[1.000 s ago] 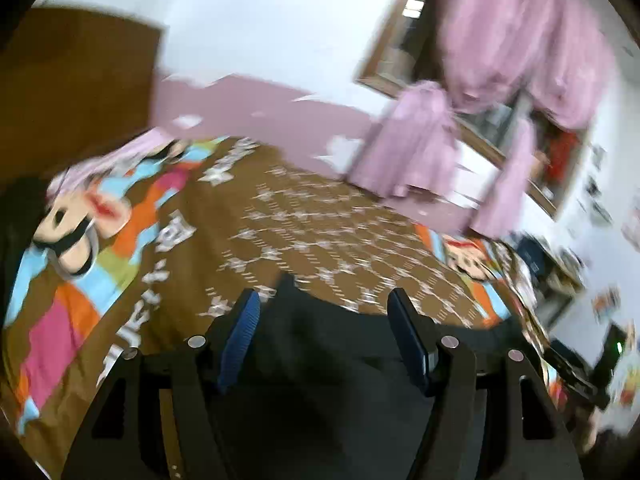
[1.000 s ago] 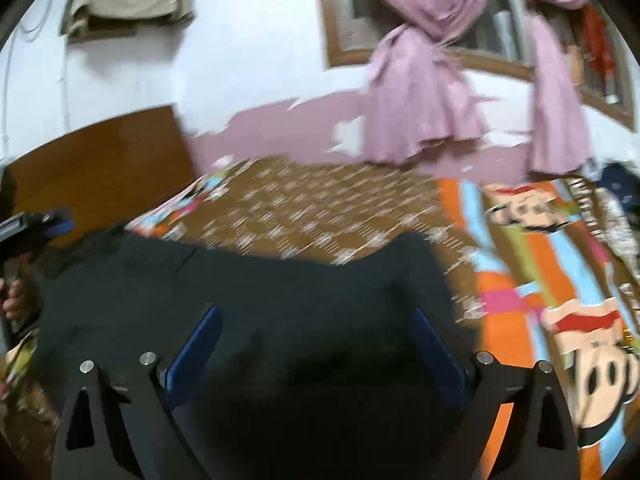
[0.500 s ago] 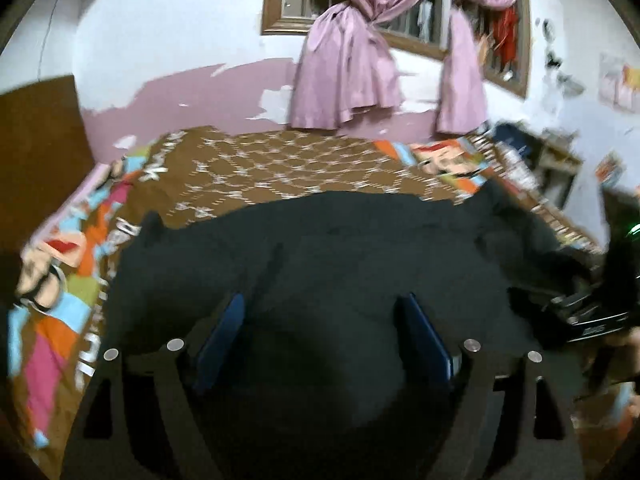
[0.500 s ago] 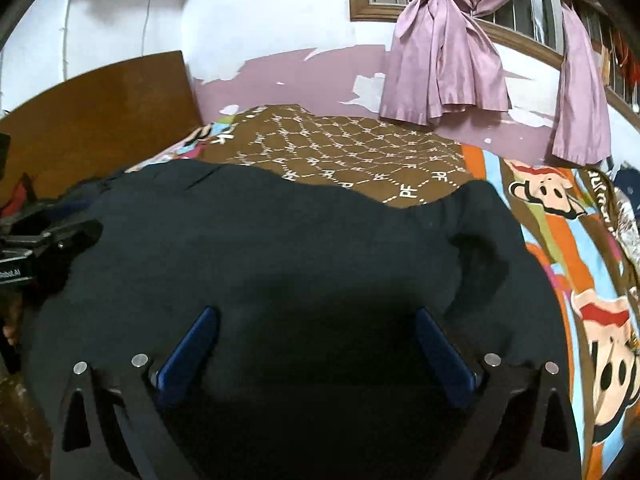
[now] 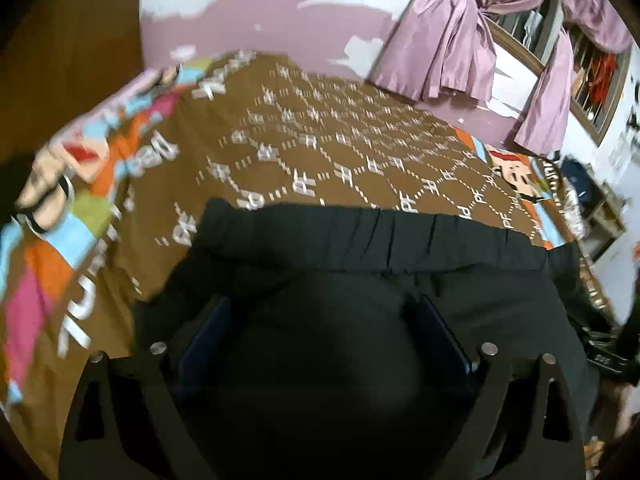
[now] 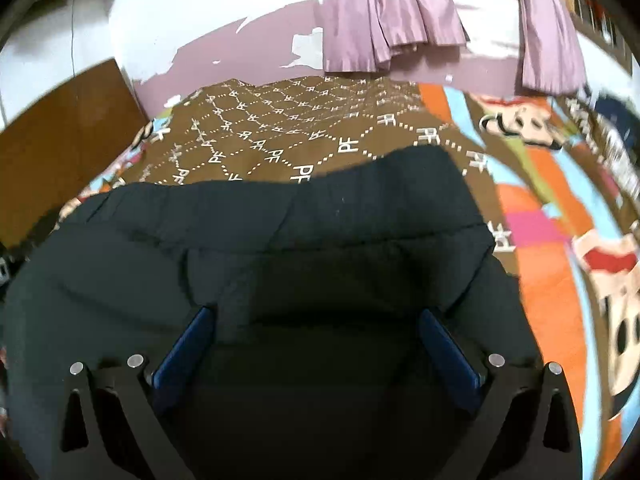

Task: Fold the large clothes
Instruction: 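Press the folded jacket flat with both grippers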

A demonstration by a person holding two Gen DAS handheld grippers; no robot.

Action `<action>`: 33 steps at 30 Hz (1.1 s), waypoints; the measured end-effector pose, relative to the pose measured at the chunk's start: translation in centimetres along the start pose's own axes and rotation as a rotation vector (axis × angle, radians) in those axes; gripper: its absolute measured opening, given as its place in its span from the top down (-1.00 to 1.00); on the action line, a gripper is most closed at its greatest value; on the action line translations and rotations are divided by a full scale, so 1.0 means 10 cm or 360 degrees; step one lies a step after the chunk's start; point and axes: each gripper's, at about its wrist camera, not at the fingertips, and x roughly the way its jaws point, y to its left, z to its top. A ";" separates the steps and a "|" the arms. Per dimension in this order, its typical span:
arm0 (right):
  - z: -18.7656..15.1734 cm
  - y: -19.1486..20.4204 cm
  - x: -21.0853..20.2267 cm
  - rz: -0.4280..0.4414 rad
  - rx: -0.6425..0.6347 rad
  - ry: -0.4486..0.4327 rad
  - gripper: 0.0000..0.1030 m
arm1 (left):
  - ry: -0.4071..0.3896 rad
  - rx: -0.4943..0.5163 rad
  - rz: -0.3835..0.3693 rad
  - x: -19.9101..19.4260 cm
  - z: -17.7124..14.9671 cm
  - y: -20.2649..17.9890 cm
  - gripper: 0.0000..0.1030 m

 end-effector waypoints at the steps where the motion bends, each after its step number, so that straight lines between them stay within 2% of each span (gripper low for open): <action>1: -0.04 -0.03 -0.02 0.0036 0.0013 -0.0028 -1.00 | -0.0013 -0.0012 -0.0013 -0.01 -0.01 0.02 -0.77; 7: -0.10 -0.05 0.00 0.0068 0.0031 -0.0038 -1.00 | -0.0118 0.0090 0.0072 -0.08 -0.16 -0.13 -0.79; 33: -0.14 -0.06 0.01 0.0080 0.0042 -0.0051 -1.00 | -0.0132 0.0103 0.0093 0.04 -0.18 -0.14 -0.83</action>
